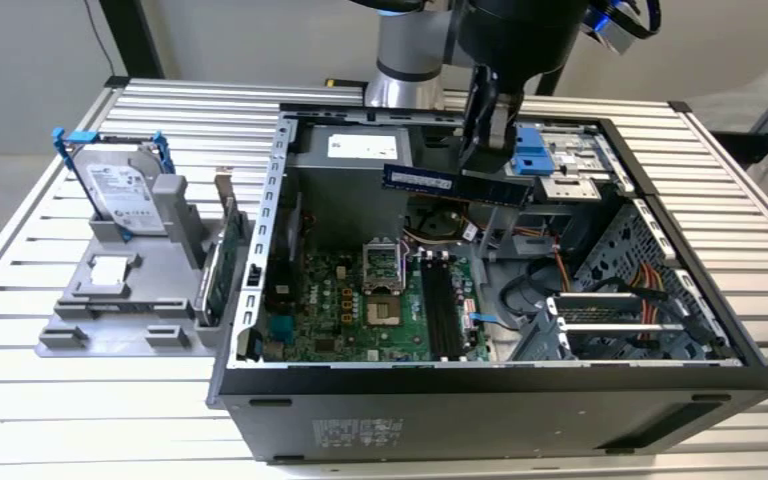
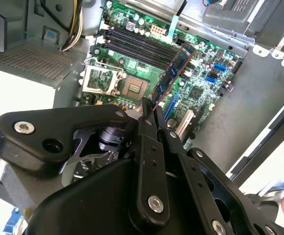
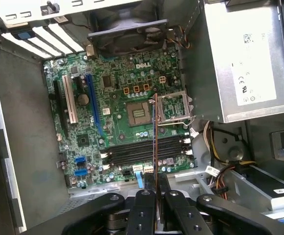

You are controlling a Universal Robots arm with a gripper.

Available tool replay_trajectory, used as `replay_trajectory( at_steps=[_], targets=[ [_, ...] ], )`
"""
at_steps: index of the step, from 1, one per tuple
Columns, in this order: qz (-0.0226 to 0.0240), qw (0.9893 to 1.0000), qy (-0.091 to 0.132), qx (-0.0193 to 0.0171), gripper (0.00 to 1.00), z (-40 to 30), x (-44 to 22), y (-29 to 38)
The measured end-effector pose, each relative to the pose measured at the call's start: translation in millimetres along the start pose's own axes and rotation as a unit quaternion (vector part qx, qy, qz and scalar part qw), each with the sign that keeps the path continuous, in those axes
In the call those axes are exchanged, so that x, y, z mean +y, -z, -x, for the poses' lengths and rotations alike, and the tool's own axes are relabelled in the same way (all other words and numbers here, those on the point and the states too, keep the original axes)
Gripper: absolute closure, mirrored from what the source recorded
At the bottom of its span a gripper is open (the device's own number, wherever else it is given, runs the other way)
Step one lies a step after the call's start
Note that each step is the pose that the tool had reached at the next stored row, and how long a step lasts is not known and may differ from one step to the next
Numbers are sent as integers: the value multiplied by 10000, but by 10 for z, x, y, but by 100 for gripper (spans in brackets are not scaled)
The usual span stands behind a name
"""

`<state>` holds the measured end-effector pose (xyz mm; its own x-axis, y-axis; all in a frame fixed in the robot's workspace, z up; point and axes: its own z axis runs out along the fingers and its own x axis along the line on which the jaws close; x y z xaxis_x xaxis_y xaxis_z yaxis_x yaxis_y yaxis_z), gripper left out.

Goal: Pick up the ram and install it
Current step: 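Pick up the ram and move it above insertion slot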

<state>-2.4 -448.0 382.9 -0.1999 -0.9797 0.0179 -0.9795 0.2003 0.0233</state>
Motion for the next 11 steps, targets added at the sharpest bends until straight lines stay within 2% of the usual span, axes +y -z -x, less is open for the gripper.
replay_trajectory(
  at_steps=[11],
  targets=[
    [4,9998,-199,-5,100,0,0,0]
  ],
)
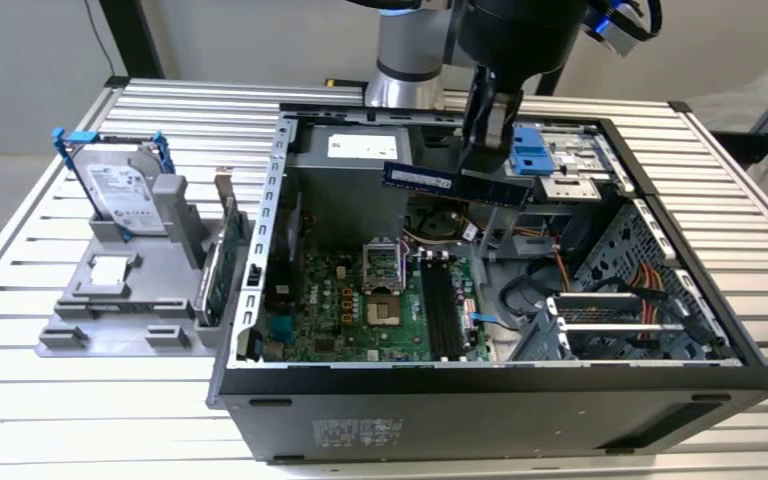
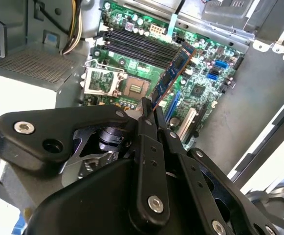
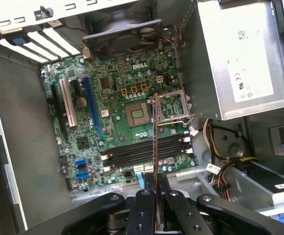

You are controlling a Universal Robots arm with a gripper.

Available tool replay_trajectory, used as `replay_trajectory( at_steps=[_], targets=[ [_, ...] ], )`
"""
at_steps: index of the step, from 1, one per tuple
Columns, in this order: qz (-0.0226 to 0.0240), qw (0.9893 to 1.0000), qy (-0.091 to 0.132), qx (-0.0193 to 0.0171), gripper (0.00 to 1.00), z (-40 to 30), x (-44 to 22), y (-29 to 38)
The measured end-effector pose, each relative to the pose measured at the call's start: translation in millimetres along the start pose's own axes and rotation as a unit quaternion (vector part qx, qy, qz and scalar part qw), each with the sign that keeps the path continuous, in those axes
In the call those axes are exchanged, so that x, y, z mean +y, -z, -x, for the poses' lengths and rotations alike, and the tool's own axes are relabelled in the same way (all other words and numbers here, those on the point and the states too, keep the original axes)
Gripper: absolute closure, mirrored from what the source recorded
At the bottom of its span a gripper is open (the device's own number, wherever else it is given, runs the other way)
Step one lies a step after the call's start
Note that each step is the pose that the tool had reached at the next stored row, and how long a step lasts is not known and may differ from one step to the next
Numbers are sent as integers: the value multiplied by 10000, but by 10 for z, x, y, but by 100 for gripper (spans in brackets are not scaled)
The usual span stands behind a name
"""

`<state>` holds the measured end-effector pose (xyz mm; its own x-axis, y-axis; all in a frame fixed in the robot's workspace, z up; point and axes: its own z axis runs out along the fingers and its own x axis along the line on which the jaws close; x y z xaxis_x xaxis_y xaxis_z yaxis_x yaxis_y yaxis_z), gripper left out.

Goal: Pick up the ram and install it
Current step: 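Pick up the ram and move it above insertion slot, then insert the ram into the slot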

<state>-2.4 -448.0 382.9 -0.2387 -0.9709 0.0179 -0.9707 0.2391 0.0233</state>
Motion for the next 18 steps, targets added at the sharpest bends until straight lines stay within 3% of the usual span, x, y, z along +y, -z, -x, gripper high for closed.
replay_trajectory(
  at_steps=[9,18],
  targets=[
    [5,9997,-264,-6,100,0,0,0],
    [13,9973,-741,-17,100,0,0,0]
  ],
)
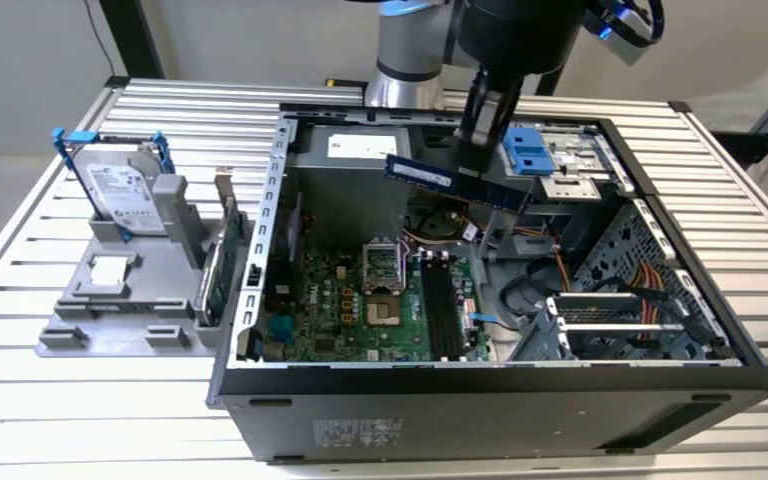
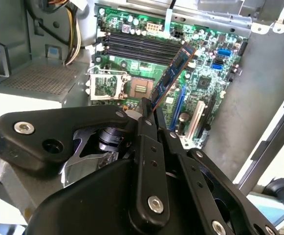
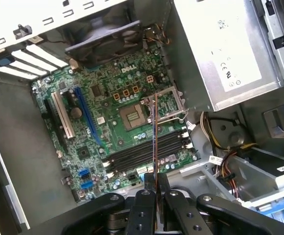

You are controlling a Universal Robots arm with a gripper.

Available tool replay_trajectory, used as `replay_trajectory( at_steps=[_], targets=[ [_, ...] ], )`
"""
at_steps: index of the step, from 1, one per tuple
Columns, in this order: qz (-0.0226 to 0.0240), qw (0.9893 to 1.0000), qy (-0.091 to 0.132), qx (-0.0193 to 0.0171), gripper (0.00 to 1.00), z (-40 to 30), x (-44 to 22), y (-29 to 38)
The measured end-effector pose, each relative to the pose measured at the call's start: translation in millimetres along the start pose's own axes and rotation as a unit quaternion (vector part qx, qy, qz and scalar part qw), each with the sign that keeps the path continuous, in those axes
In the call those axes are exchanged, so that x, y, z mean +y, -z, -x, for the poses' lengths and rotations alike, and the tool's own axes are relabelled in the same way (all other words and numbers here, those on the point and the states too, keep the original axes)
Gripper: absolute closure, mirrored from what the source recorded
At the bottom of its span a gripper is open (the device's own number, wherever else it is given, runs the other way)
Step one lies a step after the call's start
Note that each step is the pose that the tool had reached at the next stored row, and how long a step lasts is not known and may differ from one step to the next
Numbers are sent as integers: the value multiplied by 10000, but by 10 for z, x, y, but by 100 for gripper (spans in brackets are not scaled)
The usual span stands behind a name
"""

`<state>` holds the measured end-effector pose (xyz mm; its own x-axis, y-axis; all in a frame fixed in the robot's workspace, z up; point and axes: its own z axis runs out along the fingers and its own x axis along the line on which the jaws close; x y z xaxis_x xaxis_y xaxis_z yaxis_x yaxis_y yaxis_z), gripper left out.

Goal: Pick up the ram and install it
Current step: 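Insert the ram into the slot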

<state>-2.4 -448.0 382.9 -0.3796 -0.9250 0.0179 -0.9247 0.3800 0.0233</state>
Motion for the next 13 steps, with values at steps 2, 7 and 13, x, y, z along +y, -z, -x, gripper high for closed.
replay_trajectory(
  at_steps=[2,7,13],
  targets=[
    [2,10000,-83,-2,100,0,0,0],
    [5,9996,-279,-7,100,-1,0,0],
    [9,9987,-511,-12,100,-1,0,0]
  ],
)
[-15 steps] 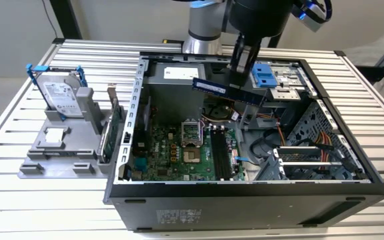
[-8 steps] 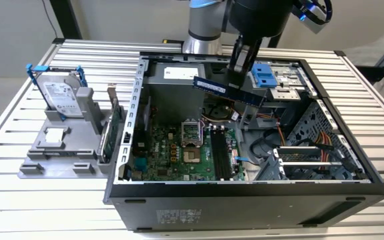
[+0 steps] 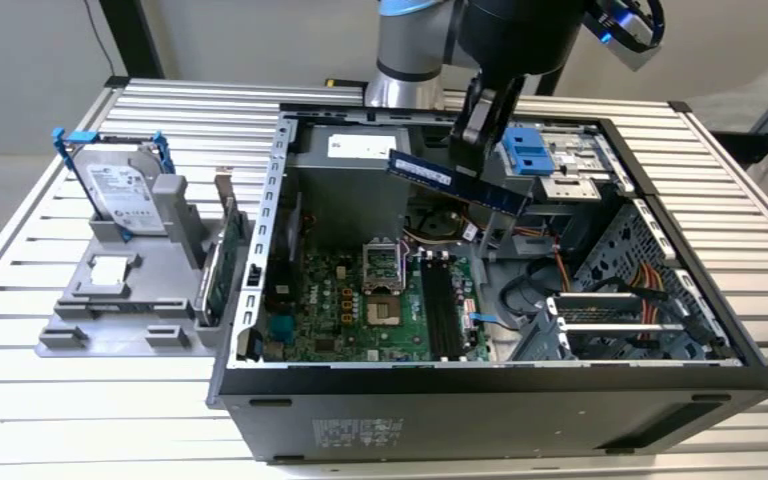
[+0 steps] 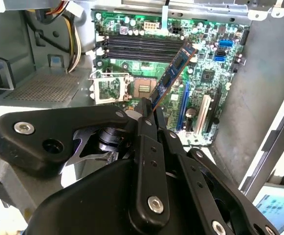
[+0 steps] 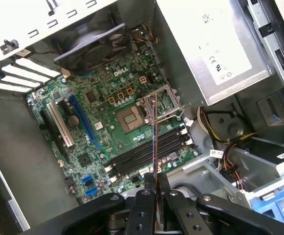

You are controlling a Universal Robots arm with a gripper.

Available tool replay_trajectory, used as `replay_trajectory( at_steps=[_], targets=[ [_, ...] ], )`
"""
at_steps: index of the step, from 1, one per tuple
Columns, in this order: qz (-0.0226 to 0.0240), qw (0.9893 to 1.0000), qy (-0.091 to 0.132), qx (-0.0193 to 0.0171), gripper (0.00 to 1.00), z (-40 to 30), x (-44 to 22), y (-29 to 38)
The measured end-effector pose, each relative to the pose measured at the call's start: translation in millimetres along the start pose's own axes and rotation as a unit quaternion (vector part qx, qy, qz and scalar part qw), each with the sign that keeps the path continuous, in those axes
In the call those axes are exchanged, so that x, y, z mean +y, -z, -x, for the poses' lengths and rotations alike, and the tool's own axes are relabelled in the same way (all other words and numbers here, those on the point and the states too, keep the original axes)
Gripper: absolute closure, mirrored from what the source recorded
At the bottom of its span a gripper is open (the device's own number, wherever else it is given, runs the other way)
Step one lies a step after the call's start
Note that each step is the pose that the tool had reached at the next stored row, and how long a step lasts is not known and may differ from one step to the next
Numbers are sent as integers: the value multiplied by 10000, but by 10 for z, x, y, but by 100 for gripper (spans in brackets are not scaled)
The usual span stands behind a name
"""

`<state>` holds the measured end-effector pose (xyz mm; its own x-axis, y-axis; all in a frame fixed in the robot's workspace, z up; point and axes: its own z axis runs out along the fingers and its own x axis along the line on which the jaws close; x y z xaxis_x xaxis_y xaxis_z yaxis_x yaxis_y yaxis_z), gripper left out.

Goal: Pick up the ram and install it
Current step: 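Insert the ram into the slot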

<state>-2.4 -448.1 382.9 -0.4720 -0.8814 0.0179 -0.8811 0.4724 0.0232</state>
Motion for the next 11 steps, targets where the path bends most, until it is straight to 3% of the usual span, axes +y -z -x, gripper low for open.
replay_trajectory(
  at_steps=[11],
  targets=[
    [8,9991,-415,-10,100,0,0,0]
  ],
)
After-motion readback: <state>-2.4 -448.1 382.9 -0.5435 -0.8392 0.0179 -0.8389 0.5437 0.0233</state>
